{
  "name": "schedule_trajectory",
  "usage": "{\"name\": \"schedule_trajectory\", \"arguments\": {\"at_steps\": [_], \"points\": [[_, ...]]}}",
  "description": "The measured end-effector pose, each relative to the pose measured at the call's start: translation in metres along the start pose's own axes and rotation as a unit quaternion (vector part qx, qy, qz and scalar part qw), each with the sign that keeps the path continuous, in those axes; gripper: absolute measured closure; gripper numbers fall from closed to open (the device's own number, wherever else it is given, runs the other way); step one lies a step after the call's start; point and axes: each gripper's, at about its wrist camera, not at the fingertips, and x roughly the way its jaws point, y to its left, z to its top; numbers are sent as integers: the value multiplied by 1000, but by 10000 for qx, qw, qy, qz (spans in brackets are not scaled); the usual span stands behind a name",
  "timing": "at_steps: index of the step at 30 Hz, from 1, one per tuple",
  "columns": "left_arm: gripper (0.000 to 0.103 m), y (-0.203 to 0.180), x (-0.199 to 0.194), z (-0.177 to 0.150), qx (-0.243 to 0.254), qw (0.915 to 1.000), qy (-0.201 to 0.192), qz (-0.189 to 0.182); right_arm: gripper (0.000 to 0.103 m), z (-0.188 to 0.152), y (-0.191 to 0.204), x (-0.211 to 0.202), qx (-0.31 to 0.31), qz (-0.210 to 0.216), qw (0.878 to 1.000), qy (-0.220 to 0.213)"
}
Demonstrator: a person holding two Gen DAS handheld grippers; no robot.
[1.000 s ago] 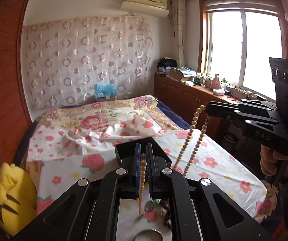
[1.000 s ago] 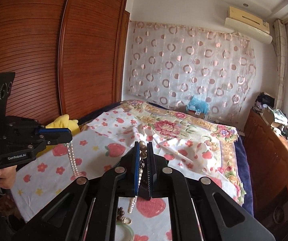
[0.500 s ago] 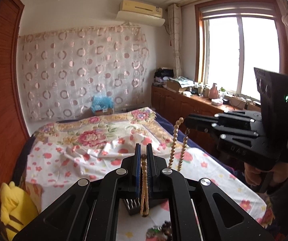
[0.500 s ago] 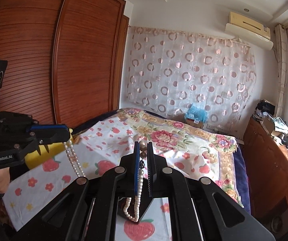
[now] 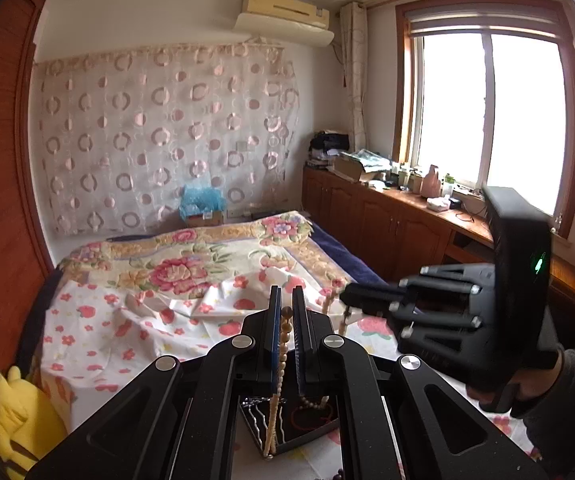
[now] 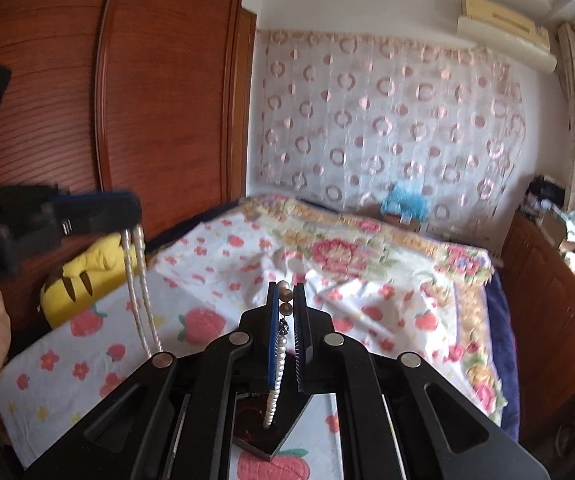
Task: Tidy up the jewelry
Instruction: 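Carry both pearl strands over the black box with both tools, then lower the pearl strands into the box, open both tools and withdraw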
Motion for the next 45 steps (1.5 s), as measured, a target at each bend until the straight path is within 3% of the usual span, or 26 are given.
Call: {"name": "schedule_trajectory", "arguments": {"at_steps": [8,16,19,23,27,31,37,41,45], "points": [[98,7,26,3,-98,9999,82,-58,95,-44,1,44,100,145,9982,566],[98,6,28,16,-76,9999,-90,-75,94,-56,-4,49,193,206,9976,638],[98,4,32,13,-47,10000,20,-79,94,-59,-3,50,178,213,9975,647],[98,5,48,-5,-89,9994,334,-60,94,-65,-3,52,186,187,9971,718],[98,9,63,-29,-181,9974,700,-54,78,-72,-3,49,217,173,9969,738],[98,11,73,-51,-220,9945,1021,6,78,-78,-2,37,216,113,9970,738],[97,12,68,-74,-269,9922,1218,41,78,-97,6,10,300,83,9969,723],[89,10,53,-85,-234,9922,1222,32,78,-115,18,-3,356,75,9963,776],[89,7,38,-99,-186,9917,1270,56,77,-136,29,-12,497,124,9951,846]]}}
